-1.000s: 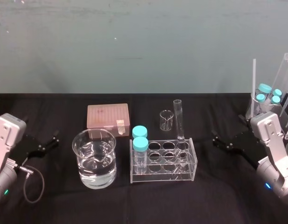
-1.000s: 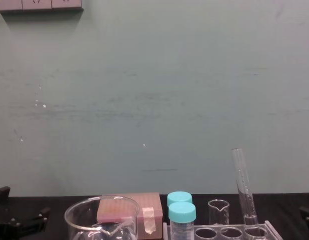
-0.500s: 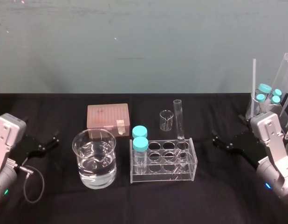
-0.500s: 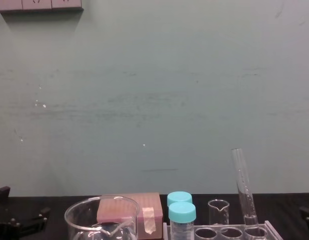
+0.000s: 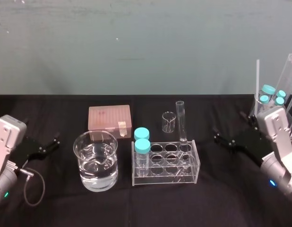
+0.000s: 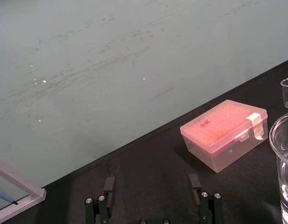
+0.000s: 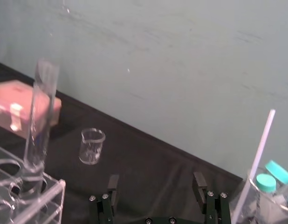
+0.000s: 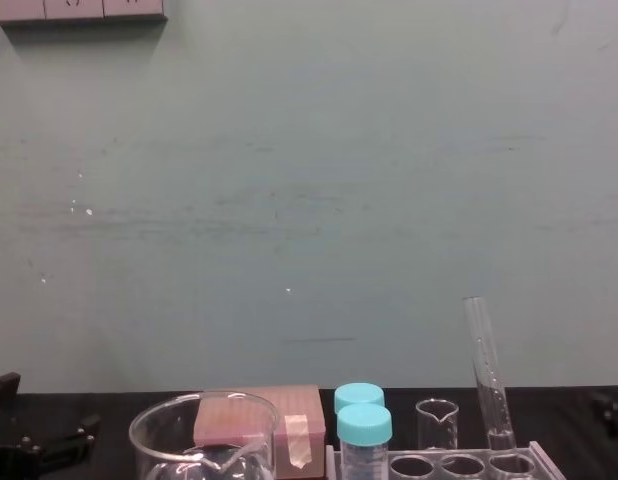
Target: Hold the test tube with one hand and immerse one end into the beaker, then return it to the test tube rack.
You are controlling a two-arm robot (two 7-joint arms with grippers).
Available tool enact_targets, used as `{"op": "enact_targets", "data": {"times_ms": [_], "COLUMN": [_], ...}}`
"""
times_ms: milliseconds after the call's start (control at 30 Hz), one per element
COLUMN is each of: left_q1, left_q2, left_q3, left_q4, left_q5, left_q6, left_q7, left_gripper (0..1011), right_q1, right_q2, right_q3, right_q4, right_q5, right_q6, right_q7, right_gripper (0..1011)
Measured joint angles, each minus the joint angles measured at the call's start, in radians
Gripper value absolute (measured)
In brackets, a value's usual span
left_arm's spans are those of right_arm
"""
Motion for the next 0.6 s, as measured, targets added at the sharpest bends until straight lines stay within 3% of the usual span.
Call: {"op": "enact_targets", "data": {"times_ms": [333,600], "left_q1": [0.0,0.0], "left_q2": [0.0,0.0], "left_q3": [0.0,0.0], "left_q4": [0.0,0.0], "left_q5": [0.0,0.0], "left_q6": [0.0,0.0], "left_q7": [0.0,0.0], "left_gripper": [1000,1000], "right_q1": [-0.004,-0.005], "right_q2": [0.015,0.043], "right_q3": [0.055,0.089], "right_q4": [-0.065,-0.115], "right_q5": [0.091,0.178], "right_q6": [0.034,0.071], "right_q7": [0.12,0.265], "right_gripper": [1002,1003]}}
